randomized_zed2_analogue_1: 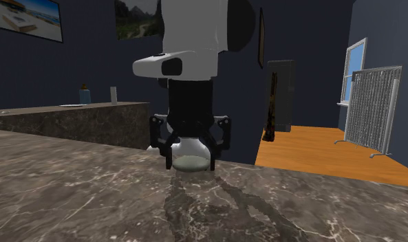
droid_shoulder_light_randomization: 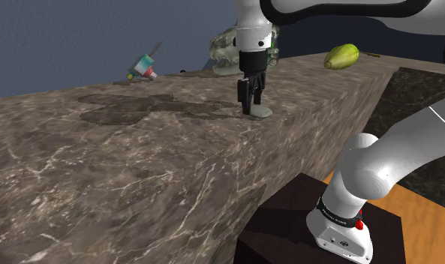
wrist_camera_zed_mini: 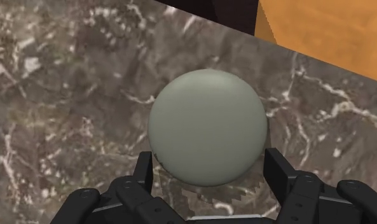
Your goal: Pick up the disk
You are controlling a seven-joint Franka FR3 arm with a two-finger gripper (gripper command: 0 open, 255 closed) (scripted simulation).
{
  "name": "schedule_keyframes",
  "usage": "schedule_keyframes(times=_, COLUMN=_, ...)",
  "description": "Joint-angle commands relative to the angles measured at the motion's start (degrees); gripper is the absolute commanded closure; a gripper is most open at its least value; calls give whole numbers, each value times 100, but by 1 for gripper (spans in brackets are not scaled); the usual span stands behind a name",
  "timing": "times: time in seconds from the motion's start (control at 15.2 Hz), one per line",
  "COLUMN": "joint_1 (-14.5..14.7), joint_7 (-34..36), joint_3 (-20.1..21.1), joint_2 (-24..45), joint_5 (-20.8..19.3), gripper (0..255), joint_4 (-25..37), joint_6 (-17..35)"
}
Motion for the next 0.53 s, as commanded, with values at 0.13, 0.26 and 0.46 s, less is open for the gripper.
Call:
schedule_keyframes(times=0.13, joint_1=-12, joint_7=9, joint_3=-12, joint_2=80, joint_5=-19, gripper=255, joint_4=327, joint_6=-262)
schedule_keyframes(times=0.26, joint_1=-18, joint_7=15, joint_3=-18, joint_2=126, joint_5=-29, gripper=255, joint_4=522, joint_6=-410)
schedule_keyframes(times=0.46, joint_1=-27, joint_7=26, joint_3=-25, joint_2=205, joint_5=-42, gripper=255, joint_4=822, joint_6=-632)
